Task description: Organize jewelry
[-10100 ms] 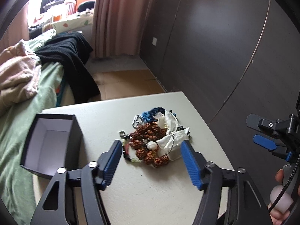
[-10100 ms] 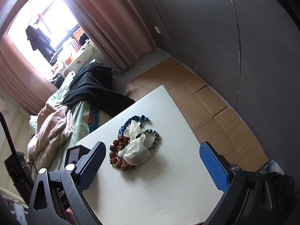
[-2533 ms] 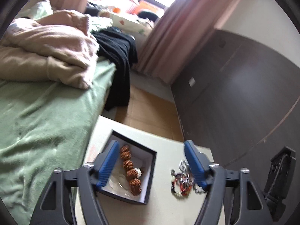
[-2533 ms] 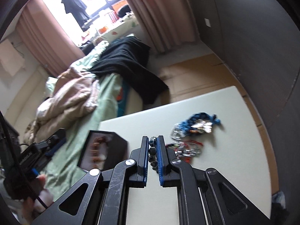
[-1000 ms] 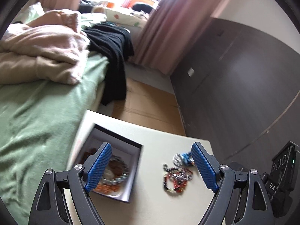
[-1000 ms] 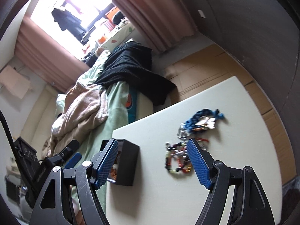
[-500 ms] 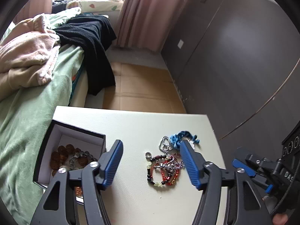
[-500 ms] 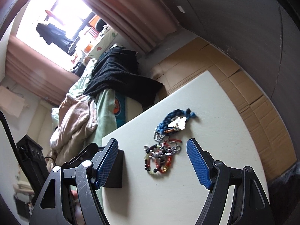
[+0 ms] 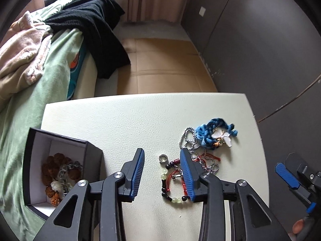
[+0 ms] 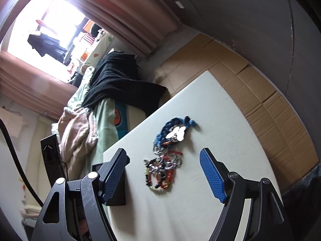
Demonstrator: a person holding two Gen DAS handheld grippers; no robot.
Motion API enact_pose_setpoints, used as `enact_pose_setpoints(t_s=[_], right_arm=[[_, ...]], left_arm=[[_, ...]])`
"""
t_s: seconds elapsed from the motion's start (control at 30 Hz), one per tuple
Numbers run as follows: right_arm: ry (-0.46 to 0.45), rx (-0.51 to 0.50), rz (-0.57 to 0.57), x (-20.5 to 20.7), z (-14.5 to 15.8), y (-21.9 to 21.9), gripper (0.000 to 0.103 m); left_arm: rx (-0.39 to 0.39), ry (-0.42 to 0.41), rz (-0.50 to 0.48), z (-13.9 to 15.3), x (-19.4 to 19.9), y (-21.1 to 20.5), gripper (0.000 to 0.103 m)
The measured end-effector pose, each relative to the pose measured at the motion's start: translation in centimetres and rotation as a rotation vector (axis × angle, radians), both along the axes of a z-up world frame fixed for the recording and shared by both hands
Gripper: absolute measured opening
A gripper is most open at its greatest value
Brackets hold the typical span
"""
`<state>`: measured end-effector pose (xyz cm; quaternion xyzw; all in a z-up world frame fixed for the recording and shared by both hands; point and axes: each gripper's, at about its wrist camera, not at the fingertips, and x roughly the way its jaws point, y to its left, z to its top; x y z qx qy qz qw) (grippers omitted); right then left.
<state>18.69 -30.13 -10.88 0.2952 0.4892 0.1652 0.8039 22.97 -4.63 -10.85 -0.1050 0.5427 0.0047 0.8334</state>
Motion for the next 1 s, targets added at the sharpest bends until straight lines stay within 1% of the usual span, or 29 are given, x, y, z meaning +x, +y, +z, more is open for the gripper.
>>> enact_pose_setpoints(t_s=[0.07, 0.17, 0.27, 0.43, 0.5, 0.53, 0.57, 0.6, 0.63, 0.67, 0.7, 0.77, 0.87, 0.9, 0.97, 1.0], right_arm=[[0.026, -0.011, -0.005, 0.4, -0.8, -0.1, 0.076], [0.063, -0.010, -0.025, 1.0, -1.9, -0.6, 0.075], [0.088, -0.005, -0.048, 1.3, -2.6, -1.2, 0.075], [0.098, 0.005, -0.064, 1.4, -2.9, -1.8, 0.075], [0.101, 0.008, -0.063, 1.5, -2.9, -1.9, 0.075], [0.103, 0.015, -0.062, 1.5, -3.0, -1.9, 0.075], [0.104, 0.022, -0.061, 1.5, -3.0, -1.9, 0.075], [0.104, 0.030, -0.059, 1.5, -3.1, -1.8, 0.075], [0.104, 0.041, -0.058, 1.5, -3.2, -1.7, 0.074], [0.105, 0.060, -0.057, 1.6, -3.3, -1.7, 0.069], [0.108, 0.073, -0.054, 1.8, -3.5, -1.5, 0.065], [0.119, 0.108, -0.036, 2.1, -4.0, -1.0, 0.063], [0.131, 0.110, -0.034, 2.6, -4.7, -0.3, 0.061], [0.135, 0.113, -0.032, 2.7, -4.9, -0.1, 0.056], [0.148, 0.130, -0.021, 2.9, -5.4, 0.4, 0.050], [0.154, 0.133, -0.020, 3.0, -5.6, 0.6, 0.049]], left_arm=[[-0.005, 0.014, 0.000, -0.5, 0.3, -0.2, 0.035], [0.011, 0.033, -0.011, -1.1, 0.8, -0.8, 0.034], [0.024, 0.062, -0.006, -2.0, 1.2, -1.2, 0.026], [0.053, 0.092, -0.006, -3.4, 1.6, -1.8, 0.025], [0.055, 0.083, -0.002, -3.3, 1.6, -1.8, 0.024], [0.051, 0.083, 0.000, -3.3, 1.6, -1.8, 0.021], [0.034, 0.083, -0.002, -3.3, 1.6, -1.8, 0.009], [0.021, 0.087, -0.010, -3.2, 1.6, -1.9, 0.001], [0.036, 0.094, -0.013, -3.2, 1.7, -2.1, 0.000], [0.048, 0.104, -0.015, -3.3, 1.7, -2.1, 0.000], [0.044, 0.097, -0.014, -3.3, 1.7, -2.0, 0.000], [0.028, 0.095, -0.004, -3.4, 1.6, -1.6, 0.000], [-0.004, 0.089, 0.013, -3.3, 1.4, -1.0, 0.000], [-0.008, 0.081, 0.016, -3.0, 1.3, -0.8, 0.000], [-0.017, 0.062, 0.018, -2.4, 1.1, -0.5, 0.000], [-0.022, 0.053, 0.021, -2.1, 1.1, -0.3, 0.000]])
